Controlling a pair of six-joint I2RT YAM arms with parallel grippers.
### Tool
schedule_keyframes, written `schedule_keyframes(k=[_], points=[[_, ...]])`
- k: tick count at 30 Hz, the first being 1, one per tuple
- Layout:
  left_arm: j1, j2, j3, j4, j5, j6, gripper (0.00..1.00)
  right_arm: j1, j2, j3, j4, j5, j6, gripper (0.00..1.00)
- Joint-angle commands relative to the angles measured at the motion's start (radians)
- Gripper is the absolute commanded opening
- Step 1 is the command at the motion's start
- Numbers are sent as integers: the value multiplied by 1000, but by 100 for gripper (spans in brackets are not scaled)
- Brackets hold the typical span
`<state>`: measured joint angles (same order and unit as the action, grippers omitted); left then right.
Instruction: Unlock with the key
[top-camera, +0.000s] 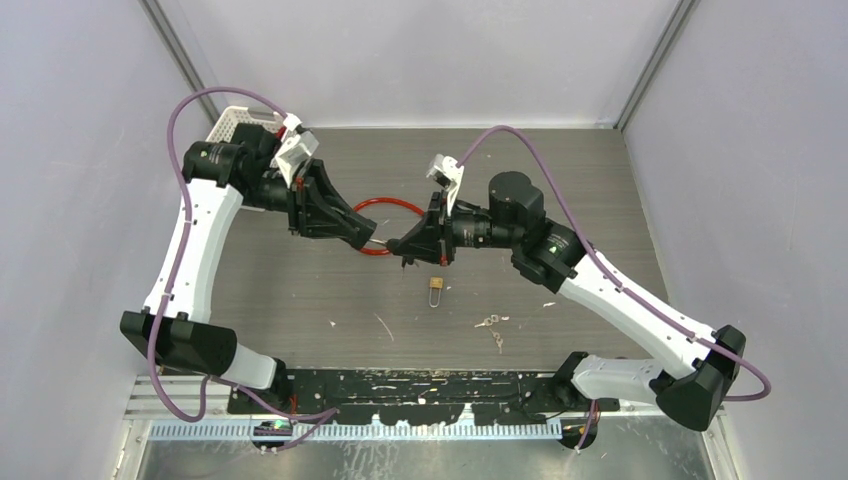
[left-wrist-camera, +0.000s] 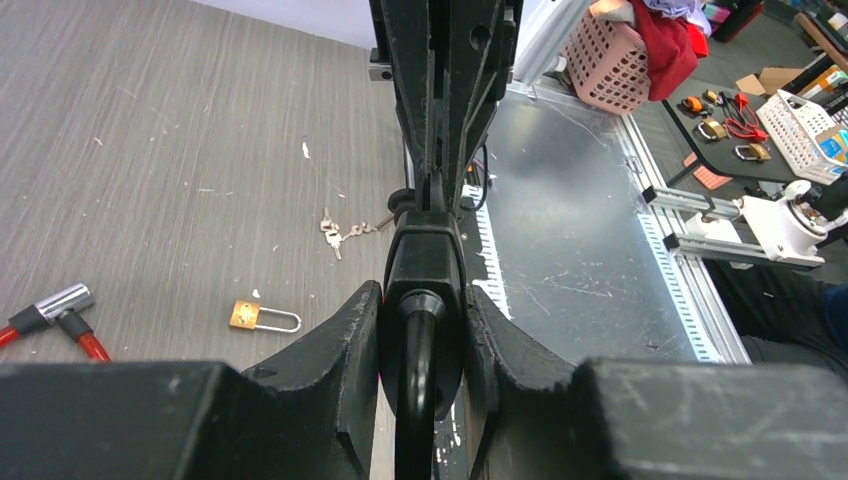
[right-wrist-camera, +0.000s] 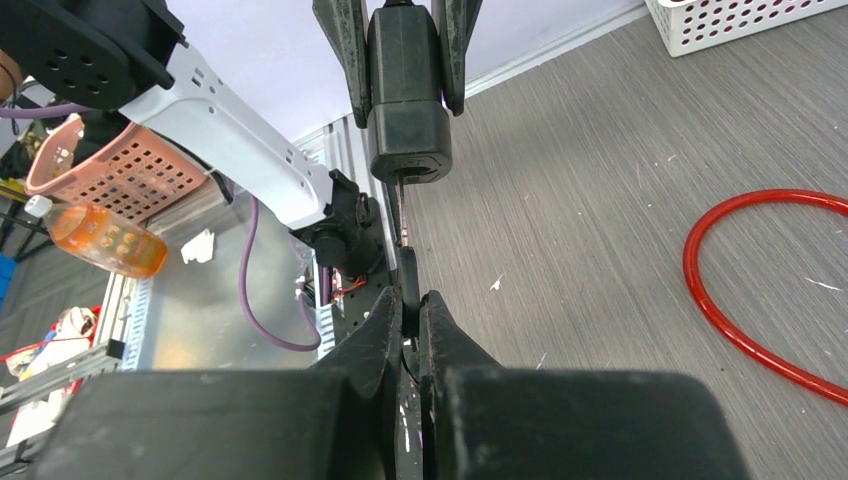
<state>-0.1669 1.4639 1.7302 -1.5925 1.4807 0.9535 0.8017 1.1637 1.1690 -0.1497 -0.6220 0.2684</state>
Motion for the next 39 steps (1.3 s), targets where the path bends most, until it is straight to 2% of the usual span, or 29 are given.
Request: schedule_keyframes(k=[1,4,10,14,26,32,39], points=[[-2,-12,37,-184,223,31,0,37,-8,21,147,47,21,1],[6,-22,29,-183,223,34,0,38,-36,-12,189,103,40,1],[14,-32,14,-182,222,39,0,38,-107,-135,379,192,126,1],[14,-40,3,-182,222,38,0,38,-122,-151,420,184,148,1],[13,-59,-29,-183,223,44,0,43,-103,-88,383,153,146,1],[14,-81,-90,-182,222,78,3,50,-95,-35,306,141,115,1],[14,-82,-107,-184,220,86,0,52,-81,-4,201,127,78,1]])
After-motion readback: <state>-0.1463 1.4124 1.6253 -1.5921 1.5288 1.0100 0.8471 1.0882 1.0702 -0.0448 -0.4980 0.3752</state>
